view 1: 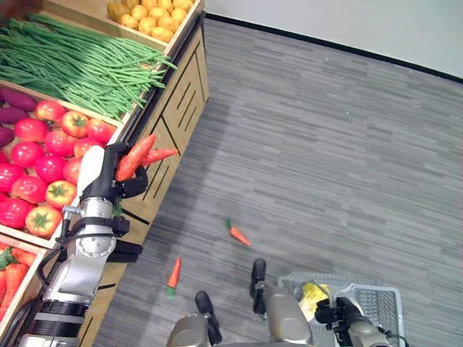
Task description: Get the vegetables into the basket
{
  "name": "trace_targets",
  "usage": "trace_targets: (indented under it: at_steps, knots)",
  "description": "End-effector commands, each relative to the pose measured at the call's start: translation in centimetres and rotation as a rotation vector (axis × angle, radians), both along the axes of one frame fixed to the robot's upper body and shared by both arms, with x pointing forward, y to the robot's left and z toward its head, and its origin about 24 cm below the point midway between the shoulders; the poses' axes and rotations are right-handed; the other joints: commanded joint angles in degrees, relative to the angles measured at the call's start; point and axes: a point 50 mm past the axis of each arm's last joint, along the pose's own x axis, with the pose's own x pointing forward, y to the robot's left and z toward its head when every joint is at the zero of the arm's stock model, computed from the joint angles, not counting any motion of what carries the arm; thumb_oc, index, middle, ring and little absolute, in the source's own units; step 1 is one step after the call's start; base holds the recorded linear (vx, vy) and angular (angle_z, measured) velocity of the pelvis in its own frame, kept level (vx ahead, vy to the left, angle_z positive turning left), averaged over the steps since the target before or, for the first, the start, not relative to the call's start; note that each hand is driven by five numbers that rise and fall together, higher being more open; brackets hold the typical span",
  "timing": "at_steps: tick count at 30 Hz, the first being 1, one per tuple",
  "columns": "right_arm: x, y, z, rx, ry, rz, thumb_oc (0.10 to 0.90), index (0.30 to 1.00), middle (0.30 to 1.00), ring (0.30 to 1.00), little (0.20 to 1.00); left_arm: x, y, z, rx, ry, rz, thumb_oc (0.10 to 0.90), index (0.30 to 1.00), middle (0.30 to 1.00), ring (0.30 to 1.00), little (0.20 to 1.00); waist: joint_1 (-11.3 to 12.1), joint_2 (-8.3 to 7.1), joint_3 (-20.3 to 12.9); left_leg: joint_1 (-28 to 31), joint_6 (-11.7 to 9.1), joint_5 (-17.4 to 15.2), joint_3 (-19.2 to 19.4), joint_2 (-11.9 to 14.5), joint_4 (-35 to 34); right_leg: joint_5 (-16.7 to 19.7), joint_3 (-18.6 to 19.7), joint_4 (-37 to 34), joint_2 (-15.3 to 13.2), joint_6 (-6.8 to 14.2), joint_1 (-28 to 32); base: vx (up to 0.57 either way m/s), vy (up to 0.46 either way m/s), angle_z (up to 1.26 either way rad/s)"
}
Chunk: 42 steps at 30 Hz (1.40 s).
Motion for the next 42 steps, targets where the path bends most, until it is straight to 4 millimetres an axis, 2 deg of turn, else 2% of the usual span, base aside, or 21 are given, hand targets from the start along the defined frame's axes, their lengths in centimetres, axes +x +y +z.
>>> trace_targets:
  at_steps: [1, 2, 5, 6, 8, 10, 11, 12, 13, 14, 16, 17, 18, 21, 23, 27, 34, 38, 39, 40, 42]
  knots:
    - [1.7, 1.1, 0.4, 0.003, -0.067, 0.080, 0.400, 0.300, 0.300, 0.300, 0.300, -0.6, 0.5, 5.6, 0.130, -0.227, -0.034, 0.400, 0.300, 0.300, 0.300, 0.300, -0.4, -4.14, -7.6, -5.8, -2.4, -0.6, -2.7, 0.0, 4.2, 11.1, 6.5, -18.7, -4.6, 10.0, 11.5, 0.05, -0.206, -0.45]
    - [1.3, 1.2, 0.3, 0.005, -0.061, 0.079, 0.400, 0.300, 0.300, 0.300, 0.300, -0.6, 0.4, 4.7, 0.107, -0.192, -0.045, 0.400, 0.300, 0.300, 0.300, 0.300, -0.7, -3.82, -8.3, -5.5, -3.0, -0.2, -3.3, 0.9, 4.3, 9.6, 7.4, -19.4, -3.2, 9.2, 11.8, 0.07, -0.174, -0.55]
    - [1.3, 1.1, 0.4, 0.004, -0.068, 0.080, 0.400, 0.300, 0.300, 0.300, 0.300, -0.6, 0.2, 3.6, 0.071, -0.152, -0.054, 0.400, 0.300, 0.300, 0.300, 0.300, -1.4, -3.23, -8.6, -4.6, -3.7, 0.8, -3.8, 1.6, 3.5, 8.5, 7.2, -19.7, -2.2, 8.4, 12.5, 0.04, -0.147, -0.74]
    - [1.6, 0.7, 0.7, -0.005, -0.084, 0.074, 0.400, 0.300, 0.300, 0.300, 0.300, -0.5, 0.0, 2.2, 0.018, -0.099, -0.057, 0.400, 0.300, 0.300, 0.300, 0.300, -2.1, -2.20, -8.7, -3.9, -4.8, 2.6, -4.5, 2.8, 2.0, 7.2, 6.9, -19.5, -0.8, 7.6, 12.9, 0.01, -0.332, -0.44]
    - [2.0, 0.4, 1.1, -0.014, -0.111, 0.068, 0.400, 0.300, 0.300, 0.300, 0.300, -0.2, -0.2, 1.1, -0.018, -0.056, -0.065, 0.400, 0.300, 0.300, 0.300, 0.300, -2.6, -1.67, -8.5, -4.4, -5.9, 3.8, -6.0, 4.0, 2.2, 5.9, 6.8, -19.9, 1.0, 6.4, 13.3, 0.00, -0.291, 0.04]
    - [2.2, -0.2, 1.4, -0.030, -0.120, 0.066, 0.400, 0.300, 0.300, 0.300, 0.300, -0.2, -0.5, 0.0, -0.049, -0.013, -0.074, 0.400, 0.300, 0.300, 0.300, 0.300, -2.3, -2.01, -7.6, -6.9, -6.7, 3.0, -9.0, 4.8, 9.7, 5.1, 6.6, -20.4, 1.9, 5.1, 14.6, 0.01, -0.172, 0.16]
    - [2.7, -0.6, 1.8, -0.047, -0.135, 0.074, 0.400, 0.300, 0.300, 0.300, 0.300, -0.1, -0.7, -0.3, -0.078, -0.017, -0.075, 0.400, 0.300, 0.300, 0.300, 0.300, -1.5, -2.29, -6.8, -9.4, -7.2, 4.0, -15.5, 3.2, 12.1, 5.4, 6.9, -21.2, 2.0, 4.7, 15.0, 0.05, -0.024, -0.03]
    - [3.1, -0.7, 2.0, -0.051, -0.142, 0.086, 0.400, 0.300, 0.300, 0.300, 0.300, -0.1, -0.7, -0.6, -0.088, -0.013, -0.062, 0.400, 0.300, 0.300, 0.300, 0.300, -0.2, -2.86, -6.7, -10.7, -6.5, 1.7, -22.1, -0.1, 7.9, 5.3, 8.3, -21.5, 1.7, 5.2, 14.9, 0.12, 0.072, -0.31]
    - [3.2, -0.8, 2.1, -0.062, -0.138, 0.098, 0.400, 0.300, 0.300, 0.300, 0.300, -0.4, -0.4, -1.0, -0.076, -0.001, -0.042, 0.400, 0.300, 0.300, 0.300, 0.300, 0.9, -2.63, -6.5, -12.7, -6.4, 3.5, -27.1, -0.4, 4.4, 5.2, 10.1, -21.2, 1.9, 5.9, 15.0, 0.18, 0.148, -0.60]
    - [3.5, -0.5, 2.2, -0.059, -0.142, 0.119, 0.400, 0.300, 0.300, 0.300, 0.300, -0.6, -0.2, -0.9, -0.065, 0.002, -0.041, 0.400, 0.300, 0.300, 0.300, 0.300, 0.8, -2.69, -6.7, -12.0, -5.5, 2.1, -27.4, -1.0, 4.8, 5.1, 11.3, -20.5, 1.7, 6.2, 14.3, 0.12, 0.254, -0.89]
    - [3.7, -0.3, 2.1, -0.049, -0.152, 0.104, 0.400, 0.300, 0.300, 0.300, 0.300, -0.9, -0.3, -0.8, -0.044, 0.015, -0.065, 0.400, 0.300, 0.300, 0.300, 0.300, 0.5, -2.94, -7.1, -10.9, -4.2, 1.9, -25.5, -1.6, 2.5, 6.4, 13.0, -20.8, 0.8, 6.9, 13.1, 0.03, 0.300, -1.11]
    - [4.3, 0.0, 2.3, -0.045, -0.168, 0.104, 0.400, 0.300, 0.300, 0.300, 0.300, -1.0, 0.0, -0.5, -0.015, 0.023, -0.067, 0.400, 0.300, 0.300, 0.300, 0.300, 0.3, -3.31, -7.0, -10.5, -3.6, 1.7, -23.4, -2.2, 1.8, 7.7, 14.4, -21.2, -0.1, 7.9, 11.9, -0.01, 0.460, -0.89]
    - [6.0, 1.0, 2.9, -0.043, -0.204, 0.156, 0.400, 0.300, 0.300, 0.300, 0.300, -1.4, 0.9, -0.4, 0.027, 0.040, -0.044, 0.400, 0.300, 0.300, 0.300, 0.300, 1.4, -4.64, -6.4, -9.7, -2.0, 0.7, -19.6, -3.5, 1.1, 10.9, 16.8, -21.3, -1.4, 9.8, 9.0, -0.01, 0.418, -0.78]
    - [6.9, 1.4, 3.2, -0.042, -0.230, 0.177, 0.400, 0.300, 0.300, 0.300, 0.300, -1.6, 1.3, -0.3, 0.043, 0.046, -0.038, 0.400, 0.300, 0.300, 0.300, 0.300, 2.2, -4.93, -5.9, -9.2, -1.5, 0.4, -18.2, -3.3, 1.3, 12.1, 16.3, -20.5, -1.9, 10.4, 8.2, -0.01, 0.113, -1.31]
    - [7.0, 1.7, 3.2, -0.037, -0.230, 0.184, 0.400, 0.300, 0.300, 0.300, 0.300, -1.4, 0.9, -0.4, 0.052, 0.058, -0.059, 0.400, 0.300, 0.300, 0.300, 0.300, 2.7, -4.61, -6.1, -9.6, -1.2, 0.3, -17.8, -3.0, 1.7, 10.2, 15.8, -19.1, -2.0, 10.0, 9.9, -0.05, 0.017, -0.15]
    - [7.6, 1.3, 3.8, -0.057, -0.253, 0.203, 0.400, 0.300, 0.300, 0.300, 0.300, -1.3, 0.4, -1.1, 0.047, 0.102, -0.086, 0.400, 0.300, 0.300, 0.300, 0.300, 3.3, -4.63, -7.5, -8.7, -1.6, 1.0, -17.1, -3.1, 0.8, 10.1, 13.9, -20.6, -2.7, 10.0, 12.1, -0.01, 0.011, 0.07]
    - [10.2, -0.1, 6.4, -0.117, -0.325, 0.254, 0.400, 0.300, 0.300, 0.300, 0.300, -1.1, -1.1, -1.9, 0.047, 0.193, -0.215, 0.400, 0.300, 0.300, 0.300, 0.300, 2.2, -3.74, -8.3, -6.6, -2.7, 1.2, -18.6, -2.0, 1.0, 7.2, 13.1, -20.3, -1.6, 8.5, 13.5, 0.03, -0.052, -0.07]
    - [13.0, -0.4, 8.7, -0.153, -0.391, 0.302, 0.400, 0.300, 0.300, 0.300, 0.300, -0.7, -3.1, -1.6, 0.013, 0.249, -0.384, 0.400, 0.300, 0.300, 0.300, 0.300, 2.0, -2.45, -8.9, -5.6, -3.3, 1.3, -19.7, -1.4, 1.1, 6.1, 12.0, -20.3, -0.9, 7.7, 14.9, 0.02, -0.069, 0.18]
    - [13.0, -0.4, 8.8, -0.153, -0.392, 0.301, 0.400, 0.300, 0.300, 0.300, 0.300, -0.6, -3.2, -1.6, 0.013, 0.248, -0.385, 0.400, 0.300, 0.300, 0.300, 0.300, 2.0, -2.41, -8.8, -5.6, -3.4, 1.3, -19.8, -1.4, 1.0, 6.1, 11.9, -20.4, -0.8, 7.7, 15.0, 0.03, -0.100, 0.13]
    - [15.1, 0.0, 10.3, -0.160, -0.436, 0.330, 0.400, 0.300, 0.300, 0.300, 0.300, -0.4, -4.5, -0.7, 0.008, 0.265, -0.503, 0.400, 0.300, 0.300, 0.300, 0.300, 2.3, -1.46, -9.3, -5.1, -3.8, 1.7, -20.1, -0.9, 0.9, 5.7, 11.5, -20.6, -0.5, 7.4, 15.8, 0.02, -0.077, 0.09]
    - [16.1, 0.3, 10.9, -0.164, -0.451, 0.344, 0.400, 0.300, 0.300, 0.300, 0.300, -0.2, -5.3, -0.2, 0.036, 0.273, -0.557, 0.400, 0.300, 0.300, 0.300, 0.300, 2.4, -0.84, -9.6, -4.8, -4.0, 1.9, -20.3, -0.7, 0.6, 5.5, 11.3, -20.9, -0.3, 7.3, 16.3, 0.03, -0.058, 0.07]
